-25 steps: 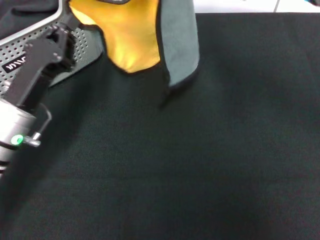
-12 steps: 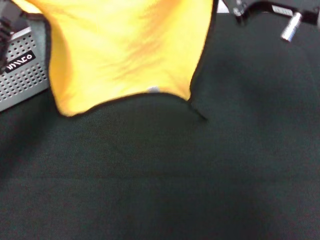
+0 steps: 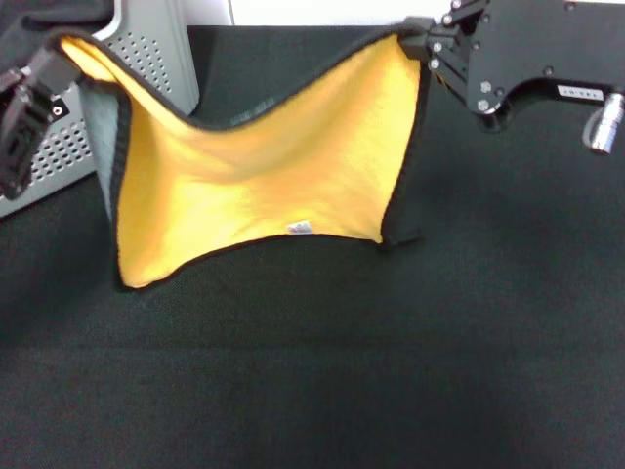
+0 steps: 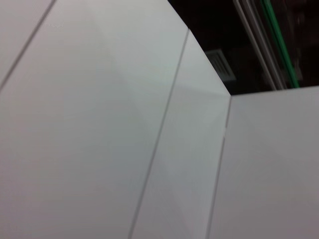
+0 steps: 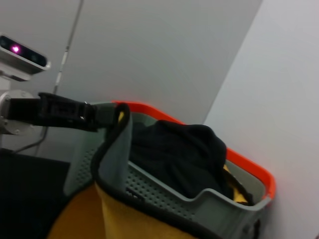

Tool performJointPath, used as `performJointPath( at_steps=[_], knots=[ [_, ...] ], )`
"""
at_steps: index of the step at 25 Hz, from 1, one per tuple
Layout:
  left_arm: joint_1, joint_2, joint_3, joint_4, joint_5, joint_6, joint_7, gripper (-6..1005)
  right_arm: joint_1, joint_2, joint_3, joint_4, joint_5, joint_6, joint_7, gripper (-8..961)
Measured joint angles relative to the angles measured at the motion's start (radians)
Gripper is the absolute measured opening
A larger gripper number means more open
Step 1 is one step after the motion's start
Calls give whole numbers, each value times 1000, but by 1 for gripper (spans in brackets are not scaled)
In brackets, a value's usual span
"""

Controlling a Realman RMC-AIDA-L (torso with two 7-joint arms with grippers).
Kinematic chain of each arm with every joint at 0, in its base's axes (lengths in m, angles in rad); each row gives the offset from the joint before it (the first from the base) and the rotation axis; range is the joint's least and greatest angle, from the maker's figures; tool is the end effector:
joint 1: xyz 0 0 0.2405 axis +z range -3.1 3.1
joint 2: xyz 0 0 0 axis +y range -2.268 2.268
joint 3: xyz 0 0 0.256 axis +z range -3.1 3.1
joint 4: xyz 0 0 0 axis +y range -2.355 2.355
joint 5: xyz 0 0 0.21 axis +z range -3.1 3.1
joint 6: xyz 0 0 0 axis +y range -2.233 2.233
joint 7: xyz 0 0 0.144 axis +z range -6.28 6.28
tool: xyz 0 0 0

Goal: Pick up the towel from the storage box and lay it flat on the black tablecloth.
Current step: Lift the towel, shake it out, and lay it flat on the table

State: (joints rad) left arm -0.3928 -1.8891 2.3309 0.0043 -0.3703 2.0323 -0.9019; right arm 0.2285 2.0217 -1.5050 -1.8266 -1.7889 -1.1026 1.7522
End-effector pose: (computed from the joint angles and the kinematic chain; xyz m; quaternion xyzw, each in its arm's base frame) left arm -0.2921 0.2506 0.0679 -0.7529 -0.1543 -0.5883 0.2514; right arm 0.0779 0.3063 0.0510 -0.9392 -0.1031 0.1915 0.2658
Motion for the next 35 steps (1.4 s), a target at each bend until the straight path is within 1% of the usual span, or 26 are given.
performJointPath(
  at_steps=[3,6,8,14,16,18,20,22,24,29,32,35],
  knots=[
    [0,19,0,-1,61,1,5,4,-14,0,20,-24,1,-28,2,12],
    [0,46,0,1,109,3,9,4,-22,1,46,-33,3,-35,12,12],
    [-5,60,0,2,129,4,23,4,-25,1,72,-34,9,-40,16,12],
    [-30,97,42,-6,138,5,65,4,-27,2,132,-31,36,-74,23,12],
    [-46,111,74,-3,139,6,67,4,-27,1,157,-35,51,-103,29,12],
    [-65,120,111,1,140,7,68,4,-27,1,181,-35,64,-145,35,12],
    [-78,124,139,1,140,8,70,4,-28,1,188,-35,73,-175,38,12],
    [-84,128,149,2,140,9,71,4,-29,0,190,-36,83,-192,38,12],
    [-86,136,152,11,140,11,72,4,-33,0,190,-43,95,-216,38,12],
    [-70,170,155,96,141,14,71,3,-60,0,211,-75,122,-281,38,11],
    [-59,187,155,154,161,15,64,3,-70,0,254,-79,169,-366,38,11],
    [-50,204,153,217,211,17,62,3,-77,0,297,-73,209,-445,38,11]
  ],
)
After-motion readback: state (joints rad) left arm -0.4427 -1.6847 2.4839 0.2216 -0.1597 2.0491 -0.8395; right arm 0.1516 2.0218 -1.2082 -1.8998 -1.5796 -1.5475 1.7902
